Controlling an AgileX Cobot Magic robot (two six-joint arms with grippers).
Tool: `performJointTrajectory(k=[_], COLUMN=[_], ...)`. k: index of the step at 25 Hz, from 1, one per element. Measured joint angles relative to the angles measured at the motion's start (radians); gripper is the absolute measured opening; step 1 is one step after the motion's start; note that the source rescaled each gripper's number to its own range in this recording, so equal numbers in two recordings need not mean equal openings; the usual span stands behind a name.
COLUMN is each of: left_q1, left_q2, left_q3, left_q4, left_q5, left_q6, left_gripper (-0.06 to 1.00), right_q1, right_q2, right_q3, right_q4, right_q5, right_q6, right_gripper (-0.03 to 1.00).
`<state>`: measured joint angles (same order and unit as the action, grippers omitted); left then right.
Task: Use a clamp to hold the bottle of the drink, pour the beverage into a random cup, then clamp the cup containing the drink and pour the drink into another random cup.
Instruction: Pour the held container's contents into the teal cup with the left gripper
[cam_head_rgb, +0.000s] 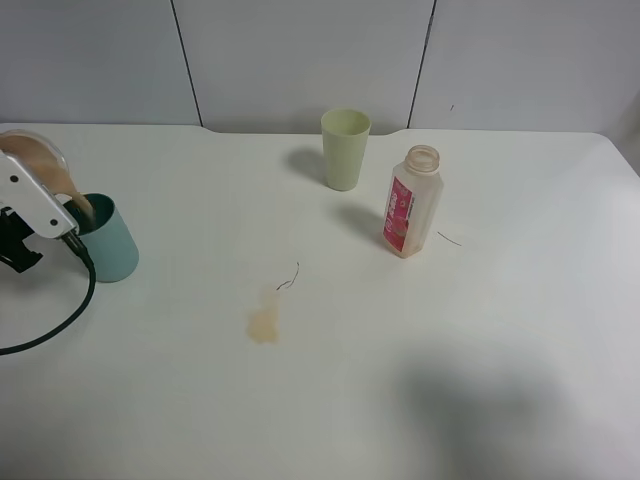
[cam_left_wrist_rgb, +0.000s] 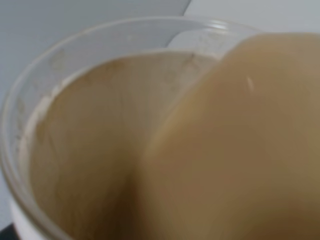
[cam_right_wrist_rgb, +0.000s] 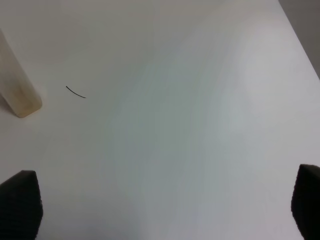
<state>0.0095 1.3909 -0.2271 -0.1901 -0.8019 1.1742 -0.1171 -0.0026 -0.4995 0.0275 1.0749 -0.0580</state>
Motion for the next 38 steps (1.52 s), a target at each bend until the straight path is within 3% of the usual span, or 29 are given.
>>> performJointTrajectory(k=[4,29,38], left_q1=[0.000,0.000,0.000], left_q2=[0.000,0.000,0.000], left_q3=[0.000,0.000,0.000], left_q4=[-0.010,-0.013,-0.013], left_q5=[0.000,-0.014,-0.029], left_q6=[0.094,0.115,0.182], left_gripper=[0.03,0.03,0.03], right_q1=[0.000,0.000,0.000], right_q2=[0.000,0.000,0.000], right_q3=[0.000,0.000,0.000], right_q4=[0.000,0.000,0.000], right_q5=[0.000,0.000,0.000], right_q6=[0.000,0.000,0.000], right_gripper=[1.00,1.00,1.00])
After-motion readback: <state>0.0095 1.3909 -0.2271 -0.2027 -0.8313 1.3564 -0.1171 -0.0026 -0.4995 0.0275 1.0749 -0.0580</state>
